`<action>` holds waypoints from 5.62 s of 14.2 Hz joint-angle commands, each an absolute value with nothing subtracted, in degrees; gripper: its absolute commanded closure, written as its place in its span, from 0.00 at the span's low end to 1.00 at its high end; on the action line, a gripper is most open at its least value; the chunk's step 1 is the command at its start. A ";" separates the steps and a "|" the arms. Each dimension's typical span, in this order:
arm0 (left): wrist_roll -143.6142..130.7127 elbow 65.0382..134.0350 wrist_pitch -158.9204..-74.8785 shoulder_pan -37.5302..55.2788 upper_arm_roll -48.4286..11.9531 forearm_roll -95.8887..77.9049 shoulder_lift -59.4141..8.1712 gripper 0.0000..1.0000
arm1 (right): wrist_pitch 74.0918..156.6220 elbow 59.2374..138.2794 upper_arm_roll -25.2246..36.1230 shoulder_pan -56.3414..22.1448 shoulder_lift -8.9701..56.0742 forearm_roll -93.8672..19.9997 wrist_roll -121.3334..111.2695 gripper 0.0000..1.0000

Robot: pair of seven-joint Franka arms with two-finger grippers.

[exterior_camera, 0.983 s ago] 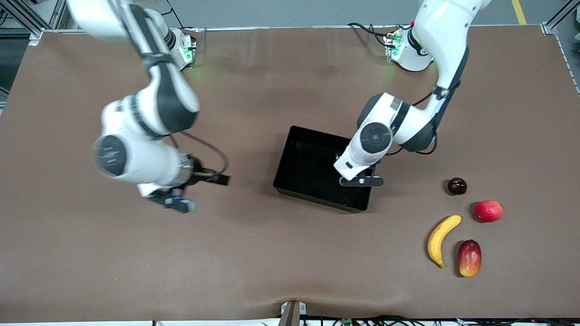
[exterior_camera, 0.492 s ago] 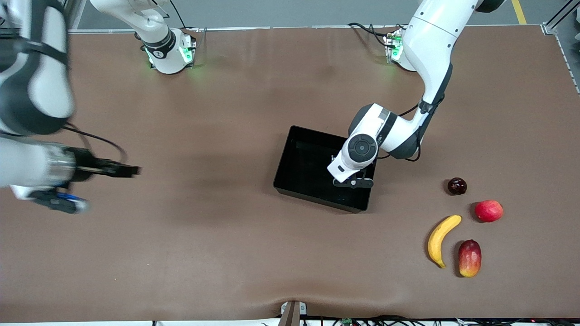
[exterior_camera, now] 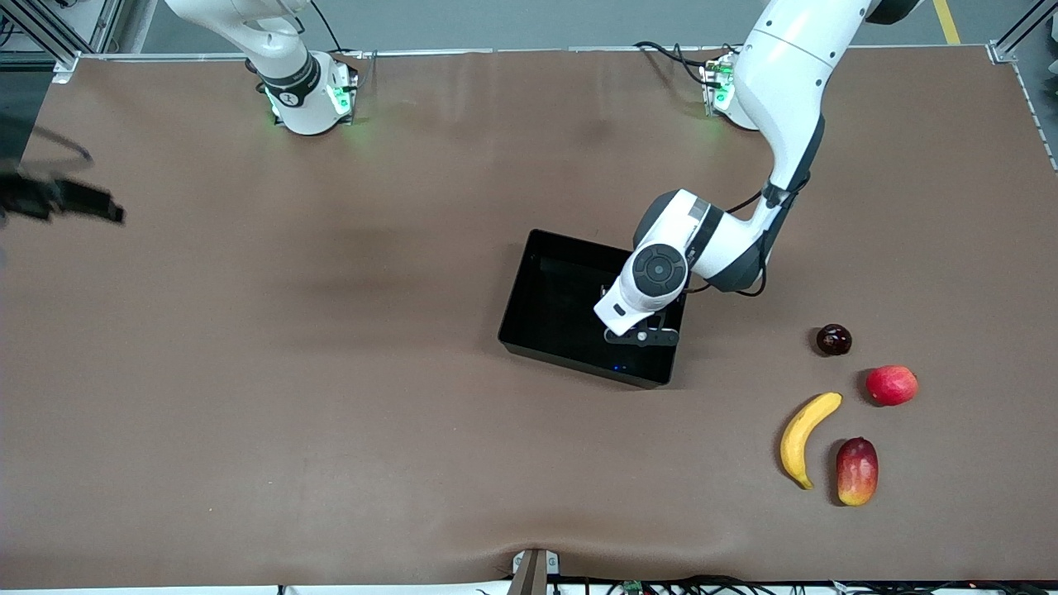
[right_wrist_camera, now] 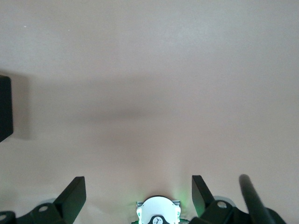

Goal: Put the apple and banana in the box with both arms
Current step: 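Lower the apple into the box with the left gripper while the right gripper withdraws, then move the left gripper down to the yellow banana, then grasp the banana with the left gripper and lift it, then carry the banana over the black box with the left gripper, then lower the banana into the box and open the left gripper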

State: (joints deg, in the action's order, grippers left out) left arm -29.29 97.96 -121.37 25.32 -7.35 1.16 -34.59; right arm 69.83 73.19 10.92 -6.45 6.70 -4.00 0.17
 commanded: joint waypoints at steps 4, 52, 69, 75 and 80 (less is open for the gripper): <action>-28.22 87.92 -109.01 19.44 -6.33 2.29 -28.57 0.00 | 80.32 90.27 9.84 -1.59 -2.82 -3.69 -5.87 0.00; -9.99 85.69 -112.76 28.11 -4.39 2.99 -30.32 1.00 | 77.70 84.29 9.40 -3.34 -0.70 1.05 -4.48 0.00; -26.11 89.38 -130.60 39.64 -4.40 3.08 -37.87 1.00 | 77.70 84.29 9.40 -2.46 -0.62 0.53 -4.57 0.00; -26.72 89.21 -133.77 39.38 -4.48 6.94 -41.57 1.00 | 77.61 84.29 9.40 -2.20 -0.53 0.44 -4.57 0.00; -30.22 89.03 -133.77 39.46 -4.48 6.59 -42.45 0.48 | 77.34 84.29 9.40 -1.76 -0.53 -0.17 -4.57 0.00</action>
State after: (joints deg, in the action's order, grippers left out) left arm -27.42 89.38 -133.34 39.27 -4.66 5.58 -42.67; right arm 77.85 84.52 9.77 -2.84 -0.55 0.36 -4.99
